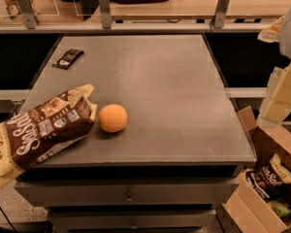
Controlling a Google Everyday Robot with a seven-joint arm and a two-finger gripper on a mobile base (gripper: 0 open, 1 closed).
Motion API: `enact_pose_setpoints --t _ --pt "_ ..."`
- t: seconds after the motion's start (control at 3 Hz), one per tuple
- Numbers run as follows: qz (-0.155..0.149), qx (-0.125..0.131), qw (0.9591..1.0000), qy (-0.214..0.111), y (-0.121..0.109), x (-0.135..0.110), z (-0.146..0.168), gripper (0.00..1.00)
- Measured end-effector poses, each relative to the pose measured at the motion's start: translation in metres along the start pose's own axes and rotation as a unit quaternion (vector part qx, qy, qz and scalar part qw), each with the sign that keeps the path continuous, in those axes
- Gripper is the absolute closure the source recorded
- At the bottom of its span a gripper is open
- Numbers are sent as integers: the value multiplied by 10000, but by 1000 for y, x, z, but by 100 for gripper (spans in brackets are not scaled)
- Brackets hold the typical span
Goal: Move orange near rxbar chocolate
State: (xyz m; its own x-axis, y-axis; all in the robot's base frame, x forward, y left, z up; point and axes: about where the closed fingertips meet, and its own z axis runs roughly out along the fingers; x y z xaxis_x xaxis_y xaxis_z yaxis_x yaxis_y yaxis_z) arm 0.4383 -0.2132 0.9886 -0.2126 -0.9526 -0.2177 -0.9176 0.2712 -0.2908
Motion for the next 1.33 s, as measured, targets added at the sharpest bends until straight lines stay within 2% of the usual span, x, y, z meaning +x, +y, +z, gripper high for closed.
enact_pose_setpoints --t 0.33,0.67,1.0,1.33 --pt "0 1 10000 0 0 0 0 0" --pt "-22 -121 9991 -410 3 -15 5 0" --pt "-112 -350 9891 -1422 6 -64 18 0" --pt "-366 -597 9673 -2439 18 -133 24 0"
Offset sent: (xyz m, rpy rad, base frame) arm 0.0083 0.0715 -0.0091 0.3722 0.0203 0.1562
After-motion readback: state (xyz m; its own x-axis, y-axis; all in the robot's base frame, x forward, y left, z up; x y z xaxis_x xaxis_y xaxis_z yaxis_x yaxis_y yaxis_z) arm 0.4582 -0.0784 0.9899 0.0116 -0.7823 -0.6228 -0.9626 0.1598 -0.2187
